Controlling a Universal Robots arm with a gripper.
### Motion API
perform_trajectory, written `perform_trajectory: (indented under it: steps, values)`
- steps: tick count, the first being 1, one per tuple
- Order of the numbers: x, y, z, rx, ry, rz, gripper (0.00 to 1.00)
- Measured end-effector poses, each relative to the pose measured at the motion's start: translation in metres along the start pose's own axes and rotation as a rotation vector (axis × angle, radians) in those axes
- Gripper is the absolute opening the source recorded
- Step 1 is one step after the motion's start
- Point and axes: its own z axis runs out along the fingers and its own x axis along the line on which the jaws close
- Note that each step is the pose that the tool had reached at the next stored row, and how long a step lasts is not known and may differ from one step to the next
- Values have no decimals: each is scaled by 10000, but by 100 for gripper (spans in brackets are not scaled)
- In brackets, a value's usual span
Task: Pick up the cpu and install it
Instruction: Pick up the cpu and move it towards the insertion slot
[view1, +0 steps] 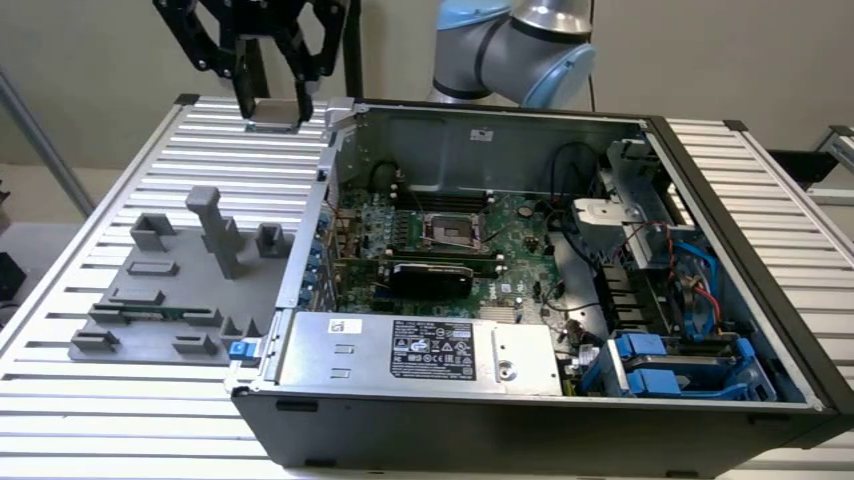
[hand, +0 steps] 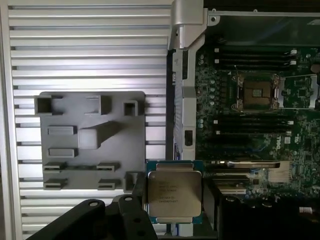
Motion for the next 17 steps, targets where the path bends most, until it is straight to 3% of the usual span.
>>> perform_trajectory:
  steps: [9, 17]
  values:
    - [-410, 37, 39, 0, 10, -1, 54]
    - [-768, 145, 176, 0, 18, -1, 54]
